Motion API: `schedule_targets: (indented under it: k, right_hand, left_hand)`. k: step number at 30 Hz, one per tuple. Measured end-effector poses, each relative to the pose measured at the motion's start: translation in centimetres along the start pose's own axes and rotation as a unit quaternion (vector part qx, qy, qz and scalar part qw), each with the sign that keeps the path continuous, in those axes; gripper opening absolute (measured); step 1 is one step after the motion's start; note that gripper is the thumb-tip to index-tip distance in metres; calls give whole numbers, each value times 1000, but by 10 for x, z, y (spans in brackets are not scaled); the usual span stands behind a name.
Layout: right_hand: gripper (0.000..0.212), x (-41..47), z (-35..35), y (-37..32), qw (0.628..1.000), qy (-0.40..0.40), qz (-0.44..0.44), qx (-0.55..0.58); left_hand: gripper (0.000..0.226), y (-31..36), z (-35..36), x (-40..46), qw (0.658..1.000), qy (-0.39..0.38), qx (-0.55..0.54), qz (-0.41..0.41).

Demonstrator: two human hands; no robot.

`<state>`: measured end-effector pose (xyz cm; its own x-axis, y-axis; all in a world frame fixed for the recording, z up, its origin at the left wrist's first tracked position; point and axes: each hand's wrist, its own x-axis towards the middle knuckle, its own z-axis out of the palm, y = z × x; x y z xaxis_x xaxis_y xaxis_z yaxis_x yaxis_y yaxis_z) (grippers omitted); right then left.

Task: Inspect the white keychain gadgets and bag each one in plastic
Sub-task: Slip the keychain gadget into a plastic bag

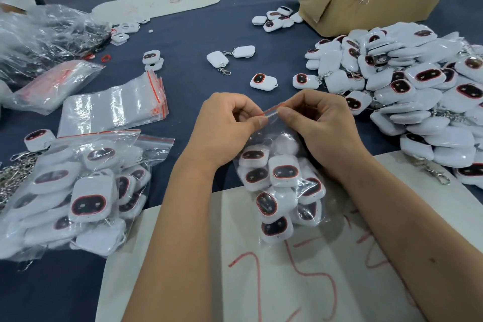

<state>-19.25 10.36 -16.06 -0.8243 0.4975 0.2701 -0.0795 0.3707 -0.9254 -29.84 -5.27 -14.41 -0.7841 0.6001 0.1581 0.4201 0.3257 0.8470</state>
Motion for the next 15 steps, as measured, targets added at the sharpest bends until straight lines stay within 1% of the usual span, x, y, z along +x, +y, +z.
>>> schedule_targets:
  k: [6, 10, 13, 15]
  right_hand:
    - [20, 1, 2, 1, 1000, 9, 12, 5]
    - [17, 1, 1, 0, 1000, 8, 13, -4]
    - [11, 0, 0, -3, 1000, -15, 10, -4]
    - [8, -1, 0, -5, 999, -36, 7, -15]
  left_hand:
    - [6, -4, -4, -1, 1000, 1, -13, -28]
    - [7, 0, -1, -1, 1000, 2, 14, -5]
    - [6, -1, -1, -1, 1000, 9, 5, 4]
    - [5, -2, -2, -2, 1000, -6, -10, 4]
